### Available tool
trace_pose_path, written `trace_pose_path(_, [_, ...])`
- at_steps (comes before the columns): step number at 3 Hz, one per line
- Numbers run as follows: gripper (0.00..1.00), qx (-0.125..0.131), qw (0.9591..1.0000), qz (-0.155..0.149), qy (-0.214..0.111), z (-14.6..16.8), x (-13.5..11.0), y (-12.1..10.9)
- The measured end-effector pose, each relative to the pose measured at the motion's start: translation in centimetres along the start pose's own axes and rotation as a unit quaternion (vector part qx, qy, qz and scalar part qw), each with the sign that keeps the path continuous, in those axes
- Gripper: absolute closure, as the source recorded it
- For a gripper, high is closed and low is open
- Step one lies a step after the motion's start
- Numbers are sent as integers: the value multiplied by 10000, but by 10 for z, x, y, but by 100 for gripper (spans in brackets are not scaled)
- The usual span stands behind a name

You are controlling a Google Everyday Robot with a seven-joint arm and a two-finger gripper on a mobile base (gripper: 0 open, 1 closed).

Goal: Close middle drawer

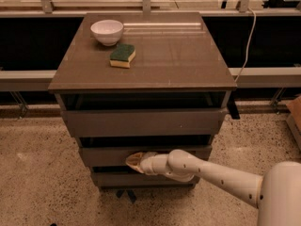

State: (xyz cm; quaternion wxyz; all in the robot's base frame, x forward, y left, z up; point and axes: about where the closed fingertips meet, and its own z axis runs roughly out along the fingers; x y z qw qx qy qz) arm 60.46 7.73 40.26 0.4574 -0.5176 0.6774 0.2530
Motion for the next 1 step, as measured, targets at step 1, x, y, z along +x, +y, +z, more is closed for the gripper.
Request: trace_pose_path(1, [100,-419,9985,-196,-280,-18,4,38])
